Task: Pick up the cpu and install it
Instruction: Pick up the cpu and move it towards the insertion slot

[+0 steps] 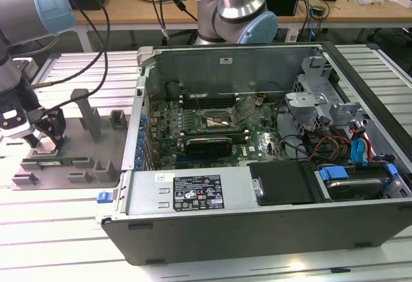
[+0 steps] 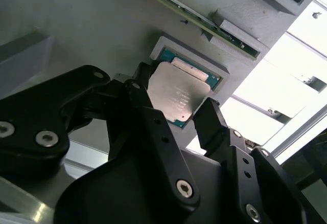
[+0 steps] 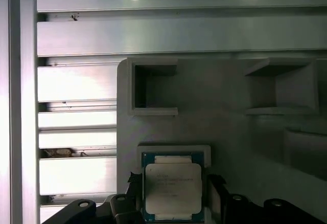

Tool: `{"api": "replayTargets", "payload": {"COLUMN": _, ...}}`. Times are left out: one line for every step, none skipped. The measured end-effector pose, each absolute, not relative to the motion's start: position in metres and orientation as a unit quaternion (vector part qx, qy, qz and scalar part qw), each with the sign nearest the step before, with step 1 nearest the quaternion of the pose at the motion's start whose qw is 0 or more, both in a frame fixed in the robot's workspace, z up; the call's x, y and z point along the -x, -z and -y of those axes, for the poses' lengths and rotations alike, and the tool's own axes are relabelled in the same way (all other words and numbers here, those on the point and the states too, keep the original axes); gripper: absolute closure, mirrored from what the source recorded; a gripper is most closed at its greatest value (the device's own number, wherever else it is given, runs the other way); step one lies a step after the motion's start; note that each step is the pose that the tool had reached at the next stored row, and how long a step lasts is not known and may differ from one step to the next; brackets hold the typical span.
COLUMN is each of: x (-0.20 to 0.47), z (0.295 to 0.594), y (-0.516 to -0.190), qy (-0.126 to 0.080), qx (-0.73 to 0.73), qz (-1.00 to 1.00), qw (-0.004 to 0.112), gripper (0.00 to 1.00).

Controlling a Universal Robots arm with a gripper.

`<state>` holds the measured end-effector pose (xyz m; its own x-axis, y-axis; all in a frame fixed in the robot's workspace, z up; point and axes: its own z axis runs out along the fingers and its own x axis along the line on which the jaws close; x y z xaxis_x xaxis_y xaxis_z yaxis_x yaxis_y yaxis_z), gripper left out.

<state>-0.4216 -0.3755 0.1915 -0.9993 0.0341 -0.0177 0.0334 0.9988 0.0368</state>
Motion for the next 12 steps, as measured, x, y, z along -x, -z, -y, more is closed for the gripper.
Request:
{"api": "replayTargets", "payload": {"x": 0.4216, "z": 0.3755, "y": -0.1908, "qy": -0.018, "qx": -0.017, "qz": -1.000, "qw": 0.009, "gripper": 0.38}}
{"api": "replayTargets", "payload": {"x": 0.4218, "z": 0.3755, "y": -0.1901, "qy": -0.018, "qx": -0.016, "qz": -1.000, "qw": 0.009, "gripper": 0.38}}
{"api": "replayTargets", "payload": {"x": 0.4222, "z": 0.3754, "y": -0.1894, "qy": -0.018, "qx": -0.016, "qz": -1.000, "qw": 0.009, "gripper": 0.38}}
{"api": "replayTargets", "payload": {"x": 0.4228, "z": 0.3755, "y": -0.1891, "qy": -0.018, "qx": -0.016, "qz": -1.000, "qw": 0.009, "gripper": 0.38}}
{"api": "replayTargets", "payload": {"x": 0.4231, "z": 0.3755, "y": -0.1891, "qy": -0.018, "qx": -0.016, "qz": -1.000, "qw": 0.009, "gripper": 0.38}}
{"api": "replayTargets", "payload": {"x": 0.4231, "z": 0.3755, "y": -0.1891, "qy": -0.018, "qx": -0.016, "qz": -1.000, "qw": 0.009, "gripper": 0.38}}
{"api": "replayTargets", "payload": {"x": 0.4231, "z": 0.3755, "y": -0.1891, "qy": -0.018, "qx": -0.016, "qz": -1.000, "qw": 0.009, "gripper": 0.38}}
{"api": "replayTargets", "payload": {"x": 0.4233, "z": 0.3755, "y": -0.1891, "qy": -0.018, "qx": -0.016, "qz": -1.000, "qw": 0.009, "gripper": 0.38}}
{"api": "replayTargets", "payload": {"x": 0.4233, "z": 0.3754, "y": -0.1891, "qy": -0.018, "qx": -0.016, "qz": -1.000, "qw": 0.009, "gripper": 0.38}}
{"api": "replayTargets", "payload": {"x": 0.4234, "z": 0.3755, "y": -0.1891, "qy": -0.018, "qx": -0.016, "qz": -1.000, "qw": 0.009, "gripper": 0.38}}
{"api": "replayTargets", "payload": {"x": 0.4235, "z": 0.3755, "y": -0.1891, "qy": -0.018, "qx": -0.016, "qz": -1.000, "qw": 0.009, "gripper": 0.38}}
{"api": "replayTargets", "payload": {"x": 0.4236, "z": 0.3755, "y": -0.1892, "qy": -0.018, "qx": -0.016, "qz": -1.000, "qw": 0.009, "gripper": 0.46}}
